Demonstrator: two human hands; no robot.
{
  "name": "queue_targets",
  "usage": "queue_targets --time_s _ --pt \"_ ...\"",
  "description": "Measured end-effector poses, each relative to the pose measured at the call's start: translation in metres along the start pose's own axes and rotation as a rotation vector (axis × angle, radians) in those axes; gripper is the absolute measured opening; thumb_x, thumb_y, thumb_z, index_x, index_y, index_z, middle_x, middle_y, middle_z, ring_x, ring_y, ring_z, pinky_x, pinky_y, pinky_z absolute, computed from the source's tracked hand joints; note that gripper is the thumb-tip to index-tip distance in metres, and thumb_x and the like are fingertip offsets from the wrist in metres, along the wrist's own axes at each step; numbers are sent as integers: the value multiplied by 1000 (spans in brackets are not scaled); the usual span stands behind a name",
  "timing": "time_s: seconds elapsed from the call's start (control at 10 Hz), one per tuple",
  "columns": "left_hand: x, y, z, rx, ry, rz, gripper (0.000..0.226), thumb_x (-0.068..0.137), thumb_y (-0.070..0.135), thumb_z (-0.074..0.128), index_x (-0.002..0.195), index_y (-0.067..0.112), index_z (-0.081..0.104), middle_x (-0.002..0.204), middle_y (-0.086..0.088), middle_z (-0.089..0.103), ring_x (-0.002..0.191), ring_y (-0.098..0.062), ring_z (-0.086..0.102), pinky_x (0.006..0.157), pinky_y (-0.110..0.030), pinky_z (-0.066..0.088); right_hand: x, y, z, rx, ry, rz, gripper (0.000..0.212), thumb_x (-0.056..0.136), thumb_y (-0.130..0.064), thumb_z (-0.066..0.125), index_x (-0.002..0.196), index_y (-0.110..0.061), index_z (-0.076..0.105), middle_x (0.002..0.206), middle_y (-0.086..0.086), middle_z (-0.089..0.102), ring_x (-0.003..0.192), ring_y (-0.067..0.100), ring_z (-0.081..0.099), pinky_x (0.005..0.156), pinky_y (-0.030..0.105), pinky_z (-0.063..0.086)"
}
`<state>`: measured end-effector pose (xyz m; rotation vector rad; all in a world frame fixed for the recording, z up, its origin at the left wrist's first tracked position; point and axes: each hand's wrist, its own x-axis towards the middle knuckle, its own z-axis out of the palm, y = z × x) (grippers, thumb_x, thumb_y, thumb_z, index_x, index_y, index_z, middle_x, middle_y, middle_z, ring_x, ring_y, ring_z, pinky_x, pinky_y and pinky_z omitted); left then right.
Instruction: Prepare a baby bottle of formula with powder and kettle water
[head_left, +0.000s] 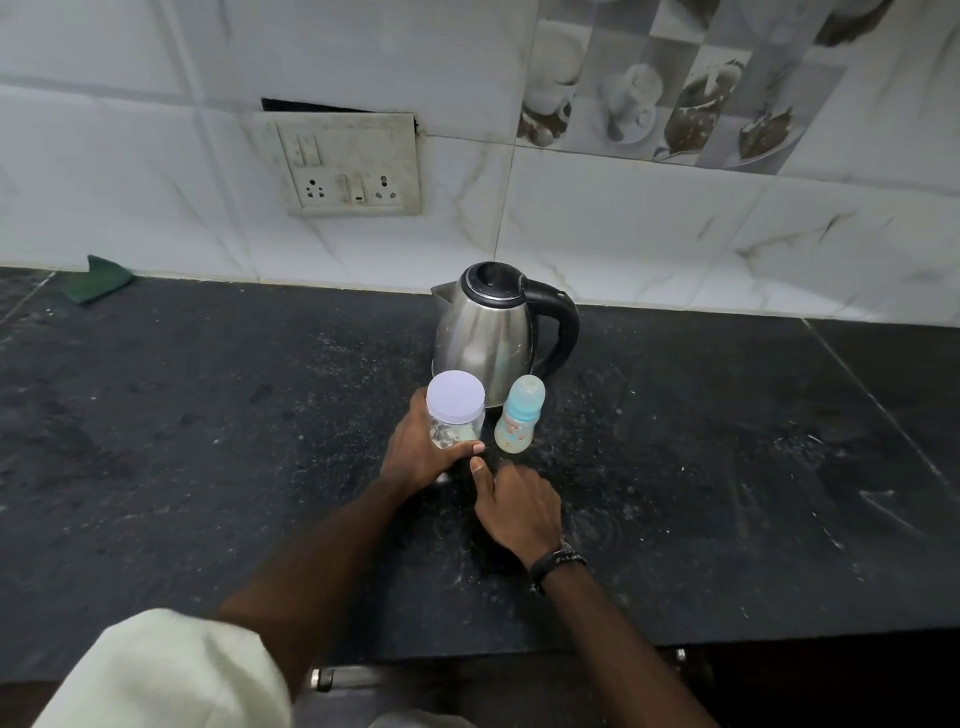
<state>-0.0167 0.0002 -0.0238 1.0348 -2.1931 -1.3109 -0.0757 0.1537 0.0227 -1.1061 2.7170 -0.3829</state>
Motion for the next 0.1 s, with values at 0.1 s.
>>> queue_targets --time_s 0.1 --pt "-3 -7 5 3 24 50 119 56 69 85 150 25 27 152 -3 46 139 -25 46 110 -43 44 2 4 15 -11 134 25 52 100 -50 33 114 -8 60 113 16 63 102 36 61 78 42 49"
